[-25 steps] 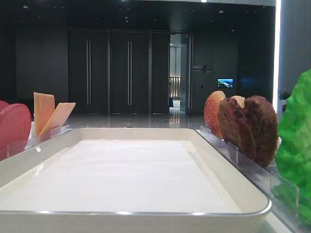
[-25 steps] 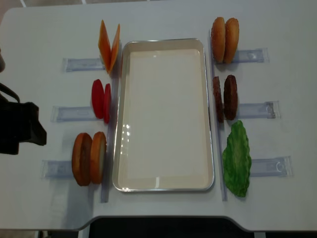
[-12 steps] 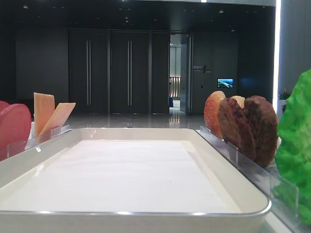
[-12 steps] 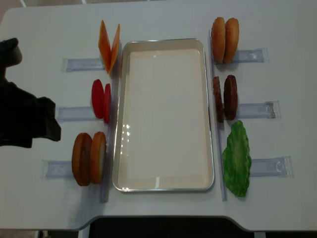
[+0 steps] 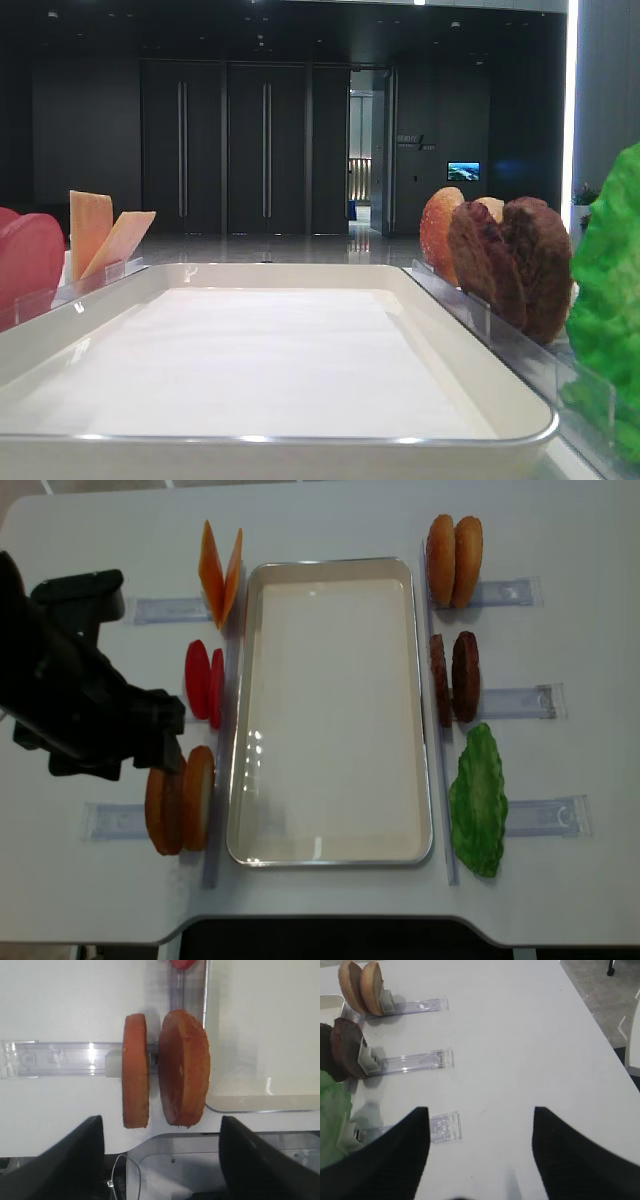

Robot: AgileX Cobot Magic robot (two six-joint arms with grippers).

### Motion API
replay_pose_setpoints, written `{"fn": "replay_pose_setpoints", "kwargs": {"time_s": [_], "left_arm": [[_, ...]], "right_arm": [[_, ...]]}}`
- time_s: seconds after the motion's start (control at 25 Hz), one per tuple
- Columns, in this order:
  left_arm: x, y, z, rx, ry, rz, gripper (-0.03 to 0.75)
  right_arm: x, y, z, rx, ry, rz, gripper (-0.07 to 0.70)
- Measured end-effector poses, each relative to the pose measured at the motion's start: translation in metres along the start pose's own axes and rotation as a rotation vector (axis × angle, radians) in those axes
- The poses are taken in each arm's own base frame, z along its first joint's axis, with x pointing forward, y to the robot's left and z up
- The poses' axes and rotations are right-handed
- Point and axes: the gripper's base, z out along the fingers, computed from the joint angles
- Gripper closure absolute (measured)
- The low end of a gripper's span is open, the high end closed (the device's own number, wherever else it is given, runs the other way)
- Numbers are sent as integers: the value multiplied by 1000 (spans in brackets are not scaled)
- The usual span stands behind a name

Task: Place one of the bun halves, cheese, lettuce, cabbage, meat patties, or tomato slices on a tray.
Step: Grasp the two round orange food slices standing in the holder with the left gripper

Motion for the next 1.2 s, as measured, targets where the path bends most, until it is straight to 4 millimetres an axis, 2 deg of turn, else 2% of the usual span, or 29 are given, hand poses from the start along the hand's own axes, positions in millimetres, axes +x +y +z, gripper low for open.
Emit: {"fn": "replay_pose_setpoints", "kwargs": {"time_s": [0.48,1.2], "left_arm": [[-12,-15,23,-1,-3,-5,172],[-17,-35,56,0,76,19,172]], "right_arm": [[0,0,0,0,0,0,205],[0,0,0,0,0,0,205]]}}
